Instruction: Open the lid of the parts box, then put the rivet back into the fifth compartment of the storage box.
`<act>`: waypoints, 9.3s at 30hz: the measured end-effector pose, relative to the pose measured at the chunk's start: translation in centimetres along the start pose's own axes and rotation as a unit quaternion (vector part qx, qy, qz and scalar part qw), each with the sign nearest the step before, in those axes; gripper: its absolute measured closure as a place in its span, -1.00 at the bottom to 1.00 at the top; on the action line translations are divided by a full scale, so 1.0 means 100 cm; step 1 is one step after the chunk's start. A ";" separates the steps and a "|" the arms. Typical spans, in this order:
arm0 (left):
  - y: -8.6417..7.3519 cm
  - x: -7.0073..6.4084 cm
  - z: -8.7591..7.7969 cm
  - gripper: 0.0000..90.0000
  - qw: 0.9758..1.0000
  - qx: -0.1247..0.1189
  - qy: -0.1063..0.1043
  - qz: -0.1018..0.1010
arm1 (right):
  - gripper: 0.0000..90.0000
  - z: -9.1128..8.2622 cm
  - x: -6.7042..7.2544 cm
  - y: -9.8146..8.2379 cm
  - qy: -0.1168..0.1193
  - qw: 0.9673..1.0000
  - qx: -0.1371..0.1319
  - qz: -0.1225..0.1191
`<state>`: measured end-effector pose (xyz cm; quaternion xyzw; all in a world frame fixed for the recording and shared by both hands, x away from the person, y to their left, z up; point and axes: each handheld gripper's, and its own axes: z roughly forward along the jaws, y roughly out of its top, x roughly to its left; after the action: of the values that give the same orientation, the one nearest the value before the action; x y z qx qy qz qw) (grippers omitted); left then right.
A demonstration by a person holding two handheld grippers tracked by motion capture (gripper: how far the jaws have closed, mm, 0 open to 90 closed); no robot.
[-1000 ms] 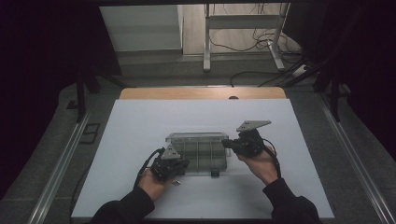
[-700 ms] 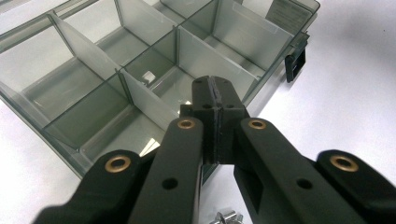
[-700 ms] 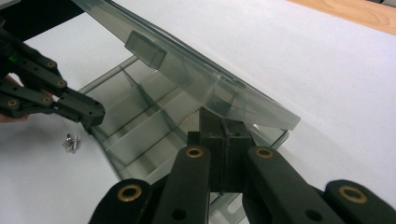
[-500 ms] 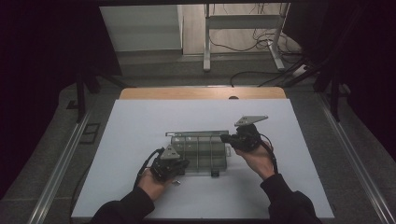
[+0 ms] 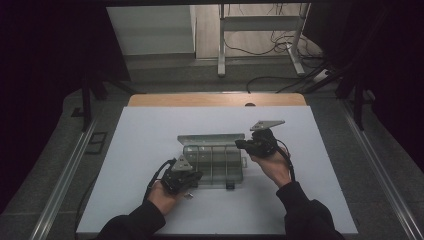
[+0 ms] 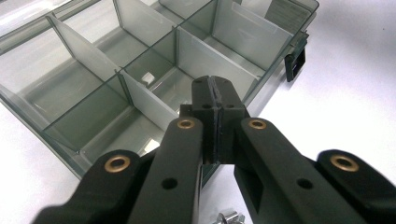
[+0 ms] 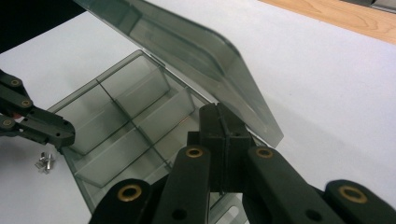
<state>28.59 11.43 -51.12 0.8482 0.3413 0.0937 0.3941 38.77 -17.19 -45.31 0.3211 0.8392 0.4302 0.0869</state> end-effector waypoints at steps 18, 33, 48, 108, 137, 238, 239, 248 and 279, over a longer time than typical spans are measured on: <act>0.000 0.001 0.000 0.99 1.000 -0.001 -0.006 -0.004 | 0.97 0.014 -0.012 0.003 -0.011 1.000 0.000 0.007; 0.000 0.002 0.000 0.99 1.000 -0.002 -0.008 -0.003 | 0.97 0.021 -0.021 0.005 -0.022 1.000 0.001 0.017; -0.001 0.002 0.000 0.98 1.000 -0.002 -0.008 -0.002 | 0.97 0.030 -0.028 0.006 -0.028 0.999 0.005 0.022; 0.003 0.001 -0.014 0.73 1.000 -0.019 0.002 -0.011 | 0.71 0.023 -0.017 0.004 -0.039 0.999 0.029 -0.002; -0.002 0.001 -0.045 0.13 1.000 -0.020 0.011 -0.015 | 0.41 -0.003 0.005 -0.003 -0.027 0.999 0.024 -0.022; -0.068 0.025 -0.131 -0.97 0.992 -0.087 0.066 -0.060 | -1.00 -0.117 0.025 -0.104 -0.075 0.996 -0.010 0.038; -0.069 0.024 -0.132 -0.97 0.992 -0.086 0.069 -0.061 | -1.00 -0.118 0.025 -0.105 -0.077 0.996 -0.011 0.039; -0.079 0.020 -0.138 -0.99 0.991 -0.062 0.097 -0.066 | -1.00 -0.127 0.026 -0.117 -0.085 0.995 -0.011 0.047; -0.093 0.016 -0.137 -1.00 0.991 -0.024 0.114 -0.067 | -0.99 -0.129 0.025 -0.127 -0.092 0.995 0.006 0.049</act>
<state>19.23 25.04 -48.90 0.7975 0.4380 0.1714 0.3778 25.48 -29.60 -46.89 0.4003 0.8138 0.3973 0.1401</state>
